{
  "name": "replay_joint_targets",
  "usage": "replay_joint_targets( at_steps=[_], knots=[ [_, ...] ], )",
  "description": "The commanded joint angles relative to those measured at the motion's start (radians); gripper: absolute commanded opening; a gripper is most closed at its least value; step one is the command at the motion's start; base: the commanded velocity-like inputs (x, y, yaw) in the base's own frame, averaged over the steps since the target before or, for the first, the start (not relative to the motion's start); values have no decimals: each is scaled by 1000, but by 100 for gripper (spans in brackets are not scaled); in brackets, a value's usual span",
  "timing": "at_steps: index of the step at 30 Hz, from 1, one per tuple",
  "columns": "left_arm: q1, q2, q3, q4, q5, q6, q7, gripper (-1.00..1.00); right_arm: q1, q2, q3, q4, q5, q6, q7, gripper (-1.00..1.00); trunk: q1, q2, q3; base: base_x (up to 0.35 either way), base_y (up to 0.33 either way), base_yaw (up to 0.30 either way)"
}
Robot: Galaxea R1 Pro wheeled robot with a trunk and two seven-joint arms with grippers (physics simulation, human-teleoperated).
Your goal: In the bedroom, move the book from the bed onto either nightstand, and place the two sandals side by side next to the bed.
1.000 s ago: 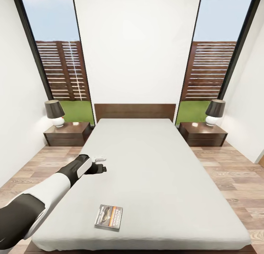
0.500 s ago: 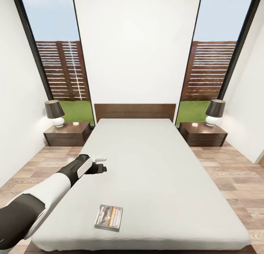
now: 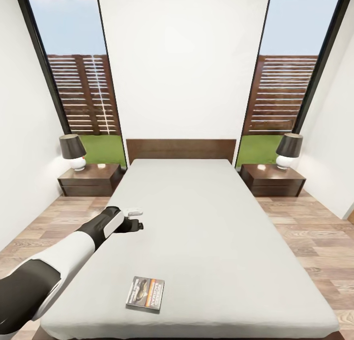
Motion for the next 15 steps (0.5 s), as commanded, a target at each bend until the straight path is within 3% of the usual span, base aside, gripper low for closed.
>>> replay_joint_targets(
  at_steps=[1,15],
  knots=[
    [-1,1,-7,-3,11,3,8,100,-1,-1,-8,3,10,1,-4,100,1,-2,-2,11,0,0],
    [-1,0,-5,4,9,5,3,100,2,0,-8,3,11,1,-3,100,1,-2,-2,3,0,0]
  ],
)
